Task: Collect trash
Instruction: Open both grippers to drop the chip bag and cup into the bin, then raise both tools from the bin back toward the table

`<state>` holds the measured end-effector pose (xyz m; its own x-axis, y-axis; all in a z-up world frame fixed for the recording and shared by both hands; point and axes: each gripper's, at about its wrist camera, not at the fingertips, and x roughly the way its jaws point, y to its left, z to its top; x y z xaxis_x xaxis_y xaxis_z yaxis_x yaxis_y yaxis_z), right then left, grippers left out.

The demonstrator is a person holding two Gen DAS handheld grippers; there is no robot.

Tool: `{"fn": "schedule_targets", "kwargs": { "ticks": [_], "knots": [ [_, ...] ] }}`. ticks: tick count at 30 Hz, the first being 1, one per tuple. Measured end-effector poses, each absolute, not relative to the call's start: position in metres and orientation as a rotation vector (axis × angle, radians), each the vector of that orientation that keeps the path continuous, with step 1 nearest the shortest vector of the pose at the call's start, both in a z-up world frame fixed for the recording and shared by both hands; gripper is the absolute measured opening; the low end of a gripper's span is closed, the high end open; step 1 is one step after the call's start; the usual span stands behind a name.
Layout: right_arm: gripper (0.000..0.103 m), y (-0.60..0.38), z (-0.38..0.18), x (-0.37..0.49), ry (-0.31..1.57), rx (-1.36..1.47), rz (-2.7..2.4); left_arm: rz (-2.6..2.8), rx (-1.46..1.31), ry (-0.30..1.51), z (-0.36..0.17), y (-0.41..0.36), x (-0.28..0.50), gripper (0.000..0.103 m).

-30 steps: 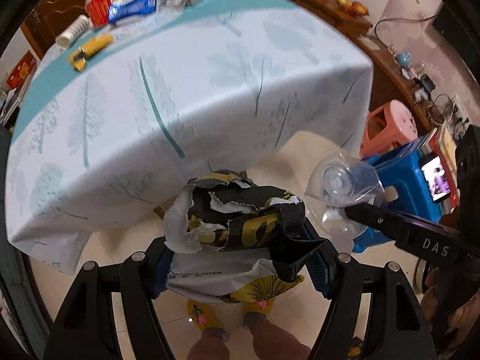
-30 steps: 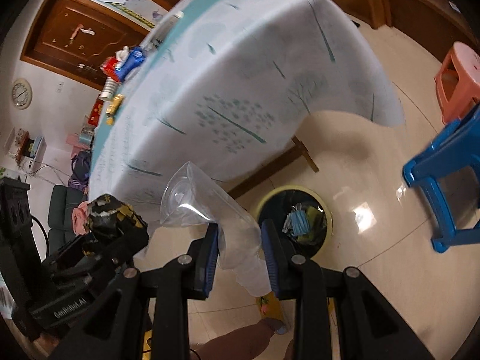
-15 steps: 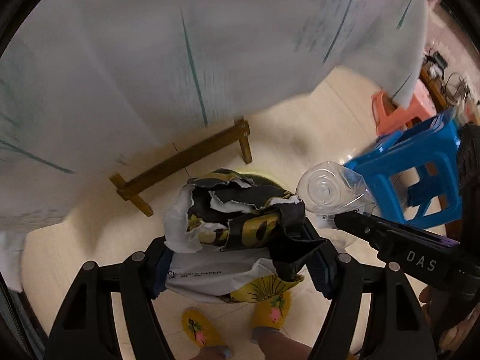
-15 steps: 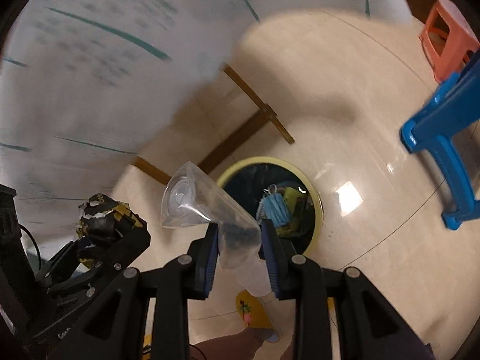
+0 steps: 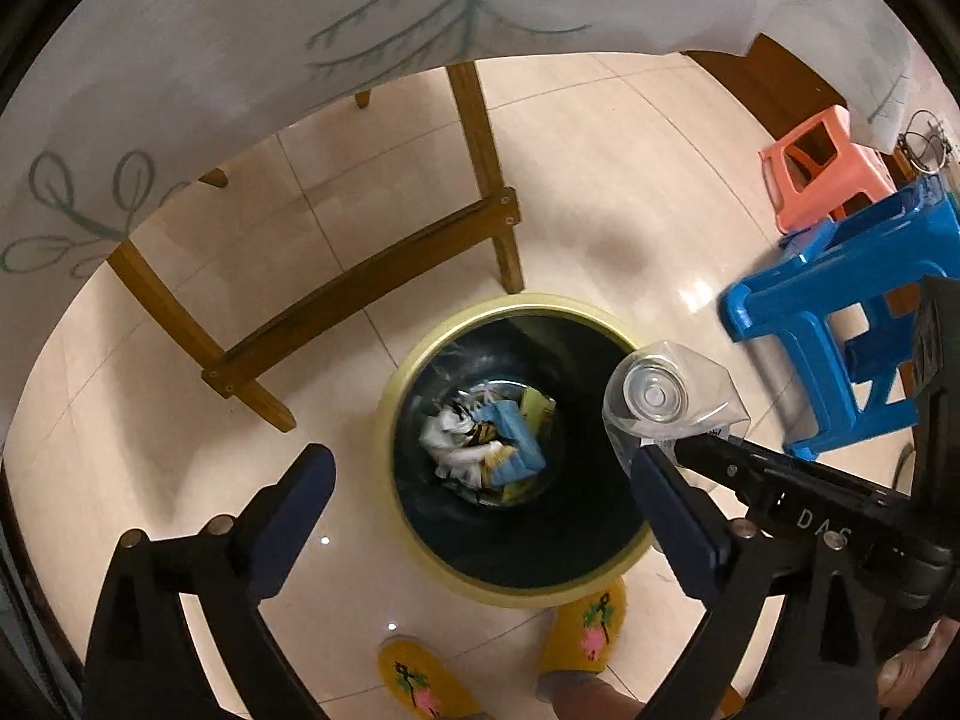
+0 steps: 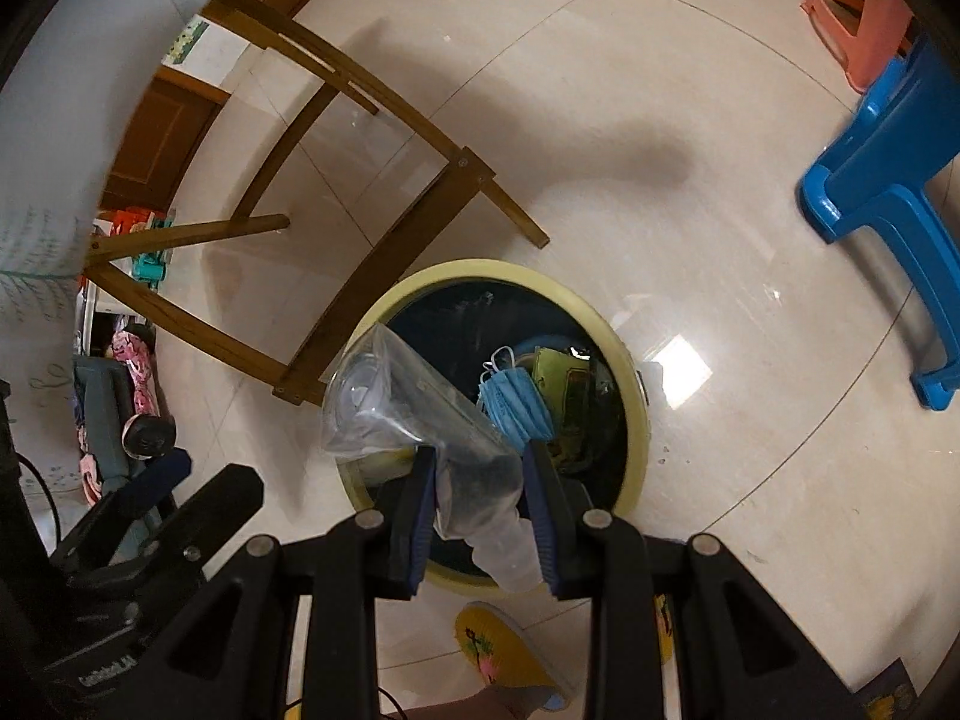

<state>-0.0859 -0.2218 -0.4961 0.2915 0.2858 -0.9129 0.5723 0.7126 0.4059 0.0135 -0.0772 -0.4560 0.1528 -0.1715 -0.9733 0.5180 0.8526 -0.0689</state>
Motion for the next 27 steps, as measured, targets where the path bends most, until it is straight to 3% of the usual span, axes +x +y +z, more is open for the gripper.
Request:
{"fn": "schedule_targets", "kwargs": {
  "ticks": [8, 12, 20, 27],
  "knots": [
    [0.031, -0.210, -0.497, -0.073, 1.330, 0.815, -0.184, -0.479, 0.289, 1.333, -0.445, -0.064, 0.016, 0.098],
    [0.059, -0.204, -0.486, -0.069, 1.336, 0.823, -0.159, -0.466, 0.294, 1.343, -0.433, -0.056, 0.014, 0.098],
    [0.060, -0.197, -0.426, -0.069, 1.329, 0.785, -0.150, -0.434, 0.265, 1.390, -0.378, -0.036, 0.007, 0.098],
    [0.060, -0.201, -0.338, -0.079, 1.278, 0.782, -0.176, -0.420, 0.264, 1.373, -0.301, -0.024, 0.005, 0.098]
  ]
}}
